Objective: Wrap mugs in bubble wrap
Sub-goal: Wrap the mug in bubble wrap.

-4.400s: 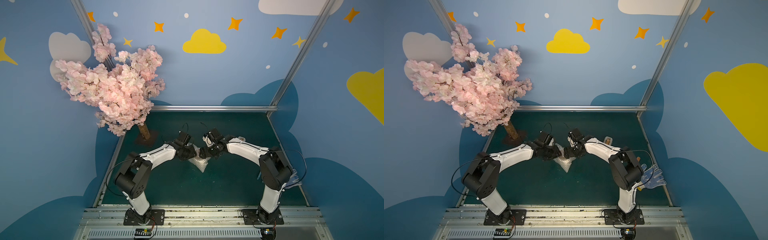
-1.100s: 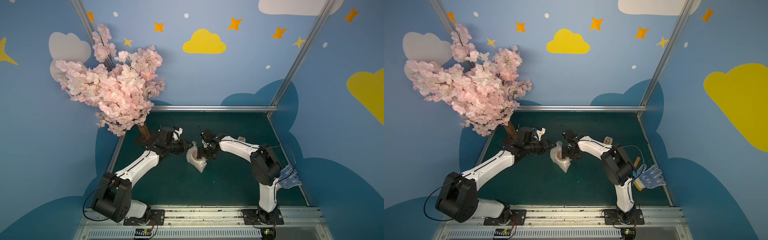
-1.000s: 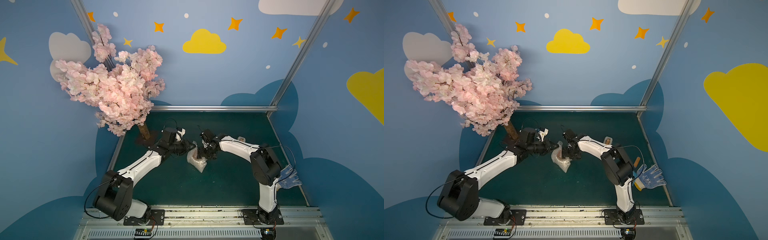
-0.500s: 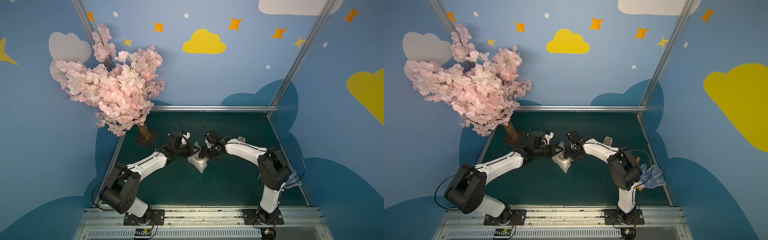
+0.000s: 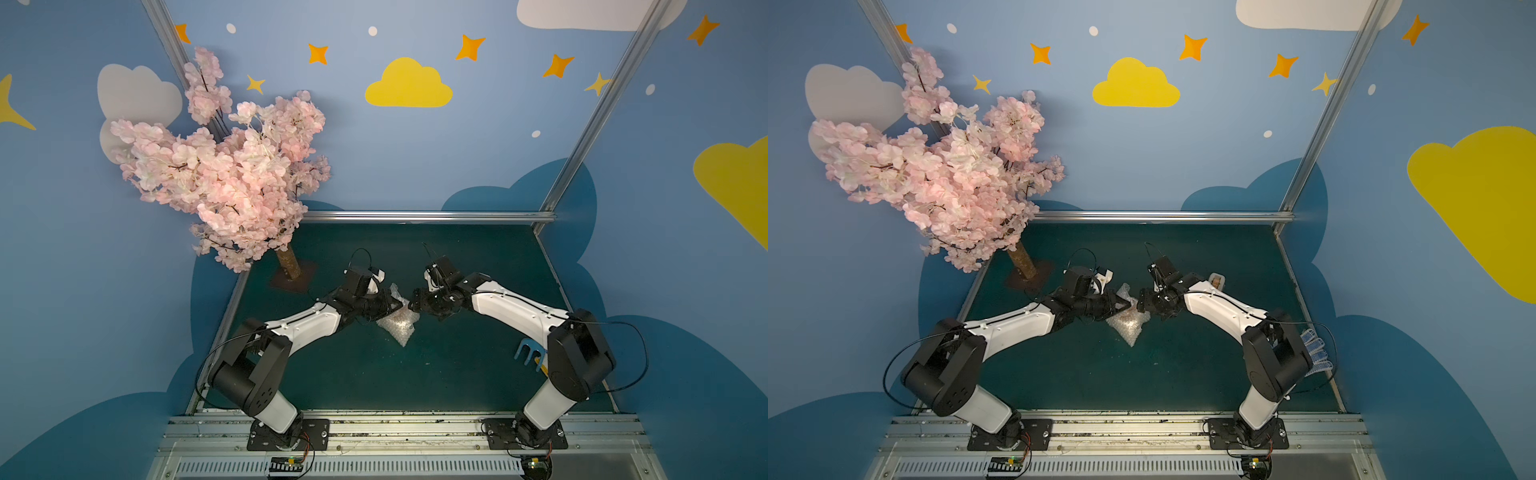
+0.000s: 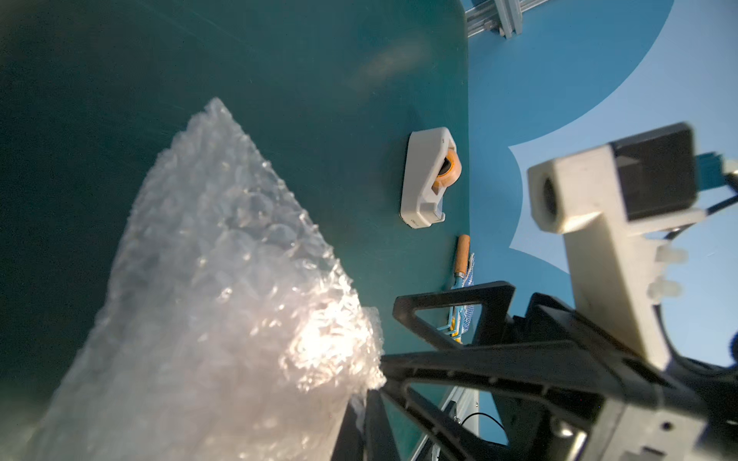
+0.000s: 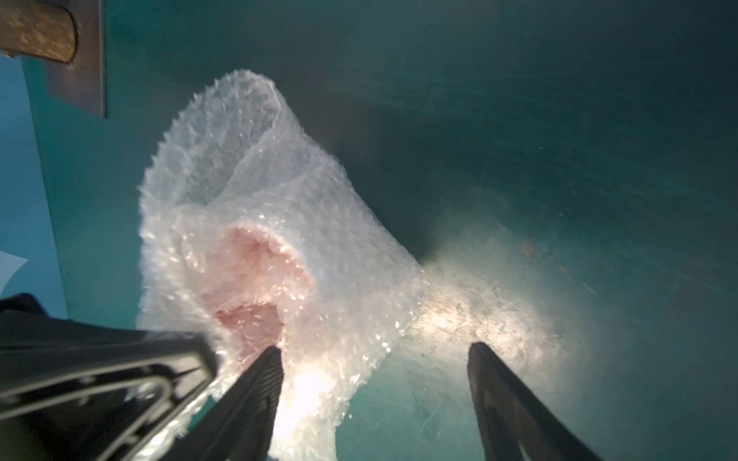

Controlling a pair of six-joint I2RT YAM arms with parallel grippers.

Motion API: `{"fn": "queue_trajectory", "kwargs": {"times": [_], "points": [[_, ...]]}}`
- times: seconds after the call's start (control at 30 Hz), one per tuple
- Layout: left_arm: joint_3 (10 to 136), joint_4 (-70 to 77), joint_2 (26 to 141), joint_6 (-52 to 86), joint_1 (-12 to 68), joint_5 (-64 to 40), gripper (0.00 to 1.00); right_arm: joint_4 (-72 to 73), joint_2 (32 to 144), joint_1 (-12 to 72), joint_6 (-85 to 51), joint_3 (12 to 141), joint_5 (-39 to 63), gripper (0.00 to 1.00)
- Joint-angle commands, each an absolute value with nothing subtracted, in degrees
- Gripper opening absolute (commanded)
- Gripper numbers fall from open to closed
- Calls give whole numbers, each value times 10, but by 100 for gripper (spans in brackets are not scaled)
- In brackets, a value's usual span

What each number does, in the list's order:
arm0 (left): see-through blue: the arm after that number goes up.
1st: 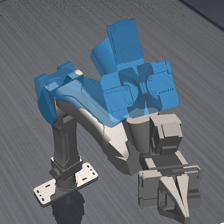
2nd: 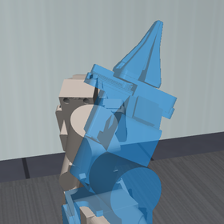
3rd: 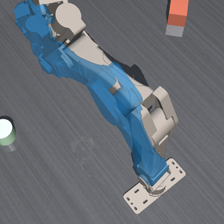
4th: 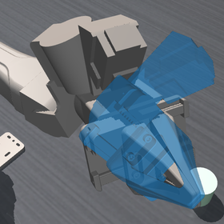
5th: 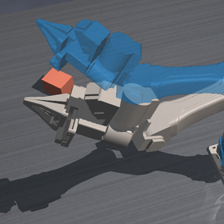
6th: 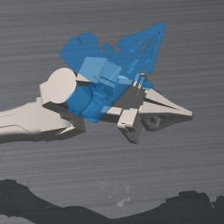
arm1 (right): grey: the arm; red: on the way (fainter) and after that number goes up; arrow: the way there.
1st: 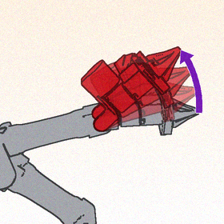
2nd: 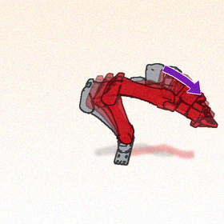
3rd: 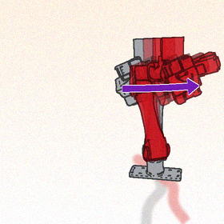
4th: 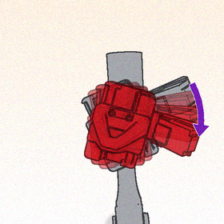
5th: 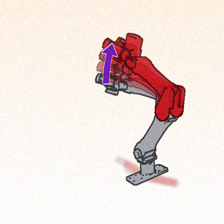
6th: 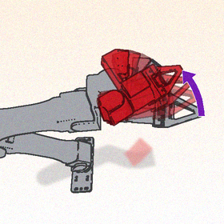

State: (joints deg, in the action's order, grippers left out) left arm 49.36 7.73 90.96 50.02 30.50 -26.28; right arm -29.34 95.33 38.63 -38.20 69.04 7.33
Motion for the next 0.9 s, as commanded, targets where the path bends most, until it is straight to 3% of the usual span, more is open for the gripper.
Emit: {"fn": "queue_trajectory", "kwargs": {"times": [0.0,0.47,0.87], "points": [[500,55,922,477,314,-257,4,-285,926,380,-378,689,68,75],[489,47,960,464,327,-249,4,-273,996,375,-357,749,163,76],[493,54,963,458,330,-257,4,-321,1066,374,-360,789,138,76]]}}
